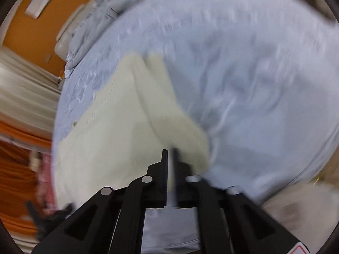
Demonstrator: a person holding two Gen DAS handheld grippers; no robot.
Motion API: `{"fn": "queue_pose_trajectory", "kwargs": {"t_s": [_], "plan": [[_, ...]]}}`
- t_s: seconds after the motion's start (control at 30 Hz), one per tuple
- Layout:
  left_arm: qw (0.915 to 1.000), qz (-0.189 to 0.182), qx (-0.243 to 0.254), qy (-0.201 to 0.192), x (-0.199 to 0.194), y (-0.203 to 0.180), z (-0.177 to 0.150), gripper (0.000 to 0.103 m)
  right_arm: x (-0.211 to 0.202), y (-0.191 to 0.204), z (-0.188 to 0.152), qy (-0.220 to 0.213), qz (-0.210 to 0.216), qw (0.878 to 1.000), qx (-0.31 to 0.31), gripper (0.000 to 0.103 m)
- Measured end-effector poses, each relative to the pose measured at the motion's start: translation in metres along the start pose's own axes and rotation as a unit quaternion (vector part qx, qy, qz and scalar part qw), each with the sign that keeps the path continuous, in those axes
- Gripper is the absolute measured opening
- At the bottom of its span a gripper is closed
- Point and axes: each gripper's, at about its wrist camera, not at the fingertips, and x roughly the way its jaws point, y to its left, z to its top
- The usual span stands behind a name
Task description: Fold small clothes
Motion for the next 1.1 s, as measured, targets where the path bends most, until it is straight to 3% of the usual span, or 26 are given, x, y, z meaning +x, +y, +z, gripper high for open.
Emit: {"fn": "queue_pose_trajectory", "kwargs": {"t_s": [0.03, 0.07, 0.1, 0.17, 0.27, 0.3, 0.33, 0.37, 0.4, 0.5, 0.57, 0.63, 0.7, 0.73, 0.77, 0.9, 0.93, 0.97, 1.03, 1.07, 1.1], "plan": [[0.9995, -0.009, -0.021, -0.020, -0.012, 0.008, 0.003, 0.031, -0.006, 0.003, 0.001, -0.011, -0.008, 1.000, -0.011, 0.055], [0.9988, -0.004, -0.034, -0.036, -0.020, 0.013, 0.005, 0.049, -0.010, 0.004, 0.004, -0.020, -0.016, 0.999, -0.023, 0.075], [0.9977, 0.007, -0.044, -0.051, -0.026, 0.020, 0.007, 0.061, -0.013, 0.004, 0.005, -0.033, -0.027, 0.998, -0.036, 0.076], [0.9950, 0.044, -0.066, -0.062, -0.028, 0.040, 0.014, 0.064, -0.005, -0.002, 0.005, -0.016, -0.032, 0.999, -0.028, 0.076], [0.9932, 0.044, -0.107, -0.018, -0.005, 0.065, 0.016, 0.065, 0.018, -0.019, -0.003, 0.052, -0.019, 0.998, 0.019, 0.074], [0.9918, 0.027, -0.125, -0.008, 0.003, 0.073, 0.012, 0.065, 0.025, -0.018, -0.005, 0.064, -0.004, 0.998, 0.024, 0.069], [0.9911, 0.019, -0.131, -0.008, 0.006, 0.074, 0.011, 0.061, 0.028, -0.013, -0.006, 0.062, 0.008, 0.998, 0.015, 0.051], [0.9912, 0.006, -0.132, -0.011, 0.006, 0.073, 0.010, 0.040, 0.027, -0.005, -0.007, 0.058, 0.006, 0.998, -0.002, 0.026], [0.9920, -0.017, -0.125, -0.007, 0.004, 0.068, 0.013, 0.020, 0.025, 0.002, -0.006, 0.056, 0.013, 0.998, -0.016, 0.025], [0.9945, -0.001, -0.103, -0.017, -0.022, 0.052, 0.024, 0.013, -0.023, 0.009, 0.007, 0.000, 0.056, 0.998, -0.016, 0.016], [0.9952, 0.012, -0.096, -0.018, -0.033, 0.049, 0.030, 0.011, -0.041, 0.006, 0.016, -0.010, 0.048, 0.999, -0.020, 0.014], [0.9949, 0.032, -0.096, -0.002, -0.025, 0.055, 0.030, 0.009, -0.027, -0.005, 0.017, 0.029, -0.002, 0.999, -0.026, 0.014], [0.9931, 0.078, -0.083, 0.027, -0.002, 0.061, 0.022, 0.000, 0.012, -0.018, 0.003, 0.096, -0.068, 0.992, -0.049, 0.014], [0.9915, 0.095, -0.083, 0.034, 0.002, 0.064, 0.020, 0.000, 0.019, -0.020, 0.001, 0.109, -0.071, 0.991, -0.043, 0.015], [0.9881, 0.115, -0.092, 0.046, 0.009, 0.073, 0.013, 0.000, 0.015, -0.021, 0.004, 0.100, -0.067, 0.992, -0.034, 0.016], [0.9908, 0.081, -0.106, 0.023, -0.009, 0.080, 0.008, 0.000, -0.005, -0.013, 0.013, 0.059, -0.071, 0.995, -0.043, 0.029], [0.9929, 0.071, -0.095, 0.003, -0.021, 0.074, 0.012, 0.000, -0.013, -0.010, 0.012, 0.039, -0.068, 0.996, -0.047, 0.039], [0.9946, 0.061, -0.083, -0.012, -0.030, 0.068, 0.016, 0.004, -0.018, -0.008, 0.012, 0.021, -0.062, 0.997, -0.048, 0.054], [0.9972, 0.043, -0.052, -0.032, -0.041, 0.049, 0.027, 0.025, -0.030, -0.007, 0.007, -0.005, -0.041, 0.998, -0.053, 0.063], [0.9977, 0.040, -0.040, -0.036, -0.042, 0.041, 0.031, 0.054, -0.026, -0.001, 0.008, -0.007, -0.032, 0.998, -0.058, 0.063], [0.9978, 0.043, -0.027, -0.043, -0.041, 0.031, 0.038, 0.065, -0.022, 0.003, 0.008, -0.002, -0.025, 0.997, -0.068, 0.063]]}}
